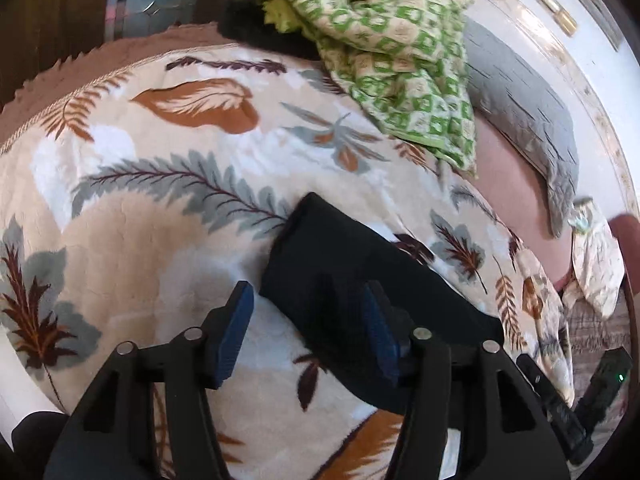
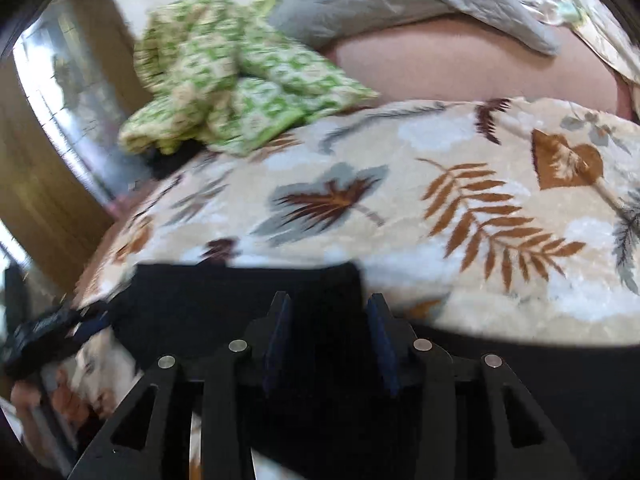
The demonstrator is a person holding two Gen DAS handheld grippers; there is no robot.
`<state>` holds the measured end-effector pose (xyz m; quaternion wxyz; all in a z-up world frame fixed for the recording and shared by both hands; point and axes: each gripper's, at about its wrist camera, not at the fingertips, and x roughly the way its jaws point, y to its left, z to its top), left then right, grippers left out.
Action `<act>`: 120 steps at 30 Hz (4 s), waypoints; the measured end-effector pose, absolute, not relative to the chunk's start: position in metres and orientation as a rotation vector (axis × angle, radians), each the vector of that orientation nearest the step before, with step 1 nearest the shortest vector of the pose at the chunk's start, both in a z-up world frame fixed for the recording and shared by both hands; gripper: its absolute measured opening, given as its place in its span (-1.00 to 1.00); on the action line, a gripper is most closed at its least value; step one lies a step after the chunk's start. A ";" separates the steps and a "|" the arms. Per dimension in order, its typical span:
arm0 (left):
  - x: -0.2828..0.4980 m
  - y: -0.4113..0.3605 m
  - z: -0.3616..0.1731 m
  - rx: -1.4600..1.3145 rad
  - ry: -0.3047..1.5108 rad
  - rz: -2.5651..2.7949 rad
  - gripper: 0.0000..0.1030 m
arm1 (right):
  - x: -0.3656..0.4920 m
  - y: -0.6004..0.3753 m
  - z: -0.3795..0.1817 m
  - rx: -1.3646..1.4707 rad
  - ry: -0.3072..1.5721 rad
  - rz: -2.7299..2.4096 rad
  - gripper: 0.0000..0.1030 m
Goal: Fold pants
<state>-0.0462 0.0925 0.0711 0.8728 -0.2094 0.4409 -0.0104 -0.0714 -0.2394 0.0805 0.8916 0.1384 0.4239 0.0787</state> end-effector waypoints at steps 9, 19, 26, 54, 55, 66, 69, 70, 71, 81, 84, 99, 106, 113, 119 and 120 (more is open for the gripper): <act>-0.059 0.050 0.069 -0.334 0.953 -0.071 0.14 | -0.114 -0.191 0.074 0.104 0.931 0.211 -0.19; -0.072 0.020 0.073 -0.245 0.940 -0.089 0.26 | -0.145 -0.198 0.067 0.139 0.964 0.188 -0.20; -0.079 -0.008 0.078 -0.213 0.939 -0.140 0.33 | -0.176 -0.249 0.083 0.218 0.921 0.099 0.18; -0.098 -0.122 0.066 -0.074 0.913 -0.463 0.57 | -0.349 -0.348 0.156 0.372 0.772 -0.223 0.42; -0.097 -0.122 0.065 -0.075 0.917 -0.464 0.57 | -0.351 -0.349 0.158 0.372 0.771 -0.226 0.42; -0.093 -0.104 0.064 -0.130 0.919 -0.432 0.57 | -0.357 -0.339 0.186 0.360 0.720 -0.227 0.49; -0.093 -0.102 0.067 -0.142 0.926 -0.429 0.57 | -0.352 -0.334 0.185 0.340 0.735 -0.217 0.49; -0.094 -0.101 0.069 -0.155 0.923 -0.430 0.57 | -0.351 -0.333 0.184 0.337 0.735 -0.210 0.50; -0.095 -0.100 0.071 -0.172 0.920 -0.440 0.57 | -0.349 -0.333 0.182 0.336 0.735 -0.202 0.54; -0.109 -0.100 0.074 -0.137 0.907 -0.508 0.65 | -0.316 -0.376 0.118 0.436 0.858 -0.274 0.57; -0.101 -0.098 0.068 -0.171 0.949 -0.503 0.65 | -0.305 -0.405 0.101 0.539 0.868 -0.314 0.57; -0.084 -0.114 0.055 -0.124 0.955 -0.477 0.65 | -0.253 -0.459 0.075 0.551 0.879 -0.457 -0.47; -0.085 -0.113 0.056 -0.135 0.957 -0.479 0.65 | -0.255 -0.452 0.087 0.506 0.854 -0.408 -0.87; -0.088 -0.118 0.056 -0.121 0.951 -0.485 0.65 | -0.253 -0.447 0.073 0.455 0.927 -0.430 -0.85; -0.091 -0.118 0.058 -0.118 0.942 -0.484 0.65 | -0.273 -0.457 0.081 0.526 0.861 -0.454 -0.27; -0.091 -0.119 0.058 -0.113 0.941 -0.481 0.65 | -0.277 -0.457 0.083 0.539 0.846 -0.448 -0.11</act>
